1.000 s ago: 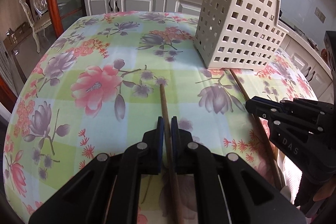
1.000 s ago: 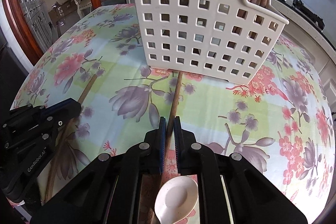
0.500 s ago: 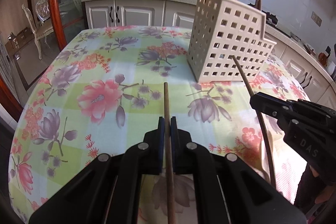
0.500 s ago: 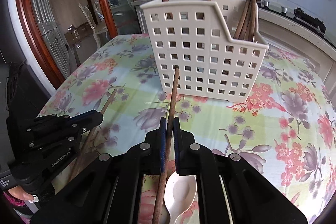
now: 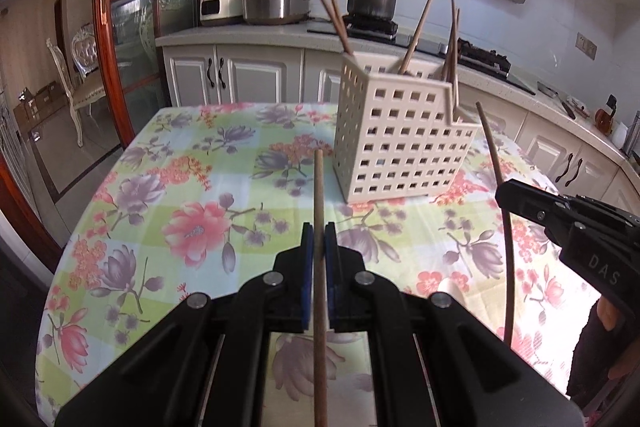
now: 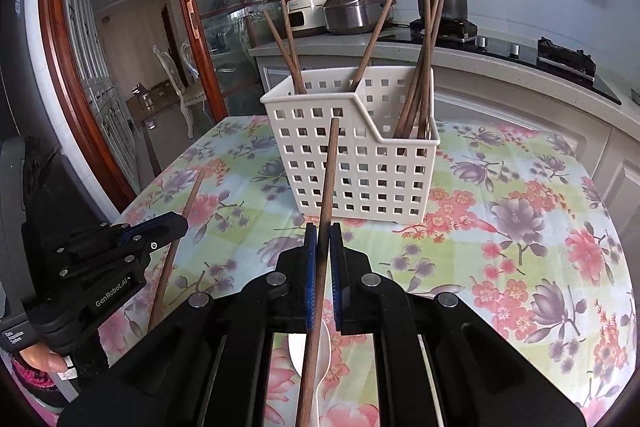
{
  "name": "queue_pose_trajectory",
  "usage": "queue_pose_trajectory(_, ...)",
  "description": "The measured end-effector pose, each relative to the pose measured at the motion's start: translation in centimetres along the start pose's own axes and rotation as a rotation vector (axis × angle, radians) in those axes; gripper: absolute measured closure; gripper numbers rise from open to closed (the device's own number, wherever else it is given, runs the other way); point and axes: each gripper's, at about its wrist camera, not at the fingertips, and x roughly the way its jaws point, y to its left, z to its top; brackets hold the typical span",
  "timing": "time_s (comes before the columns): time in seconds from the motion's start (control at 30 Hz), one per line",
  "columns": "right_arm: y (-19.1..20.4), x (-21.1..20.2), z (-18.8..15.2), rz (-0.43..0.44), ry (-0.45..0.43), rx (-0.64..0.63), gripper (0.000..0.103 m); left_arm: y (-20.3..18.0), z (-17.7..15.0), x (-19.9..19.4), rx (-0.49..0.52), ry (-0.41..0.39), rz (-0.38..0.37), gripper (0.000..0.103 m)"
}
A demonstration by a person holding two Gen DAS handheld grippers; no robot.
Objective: Organize utensils
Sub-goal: 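Lift both held chopsticks upright and carry them above the white caddy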
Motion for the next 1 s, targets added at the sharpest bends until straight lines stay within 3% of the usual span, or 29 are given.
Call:
queue_pose_trajectory(0.27, -1.1, -3.4, 0.5, -0.028, -0.078, 0.001, 0.096, -1.2, 1.3, -2.2, 0.011, -0.083, -0.009, 0.097)
queue_pose_trajectory(1.0, -2.2, -9.3, 1.5, -0.052, -0.193, 0.004, 0.096, -4.2, 2.9, -5.7, 0.065, -0.182, -0.033, 0.097)
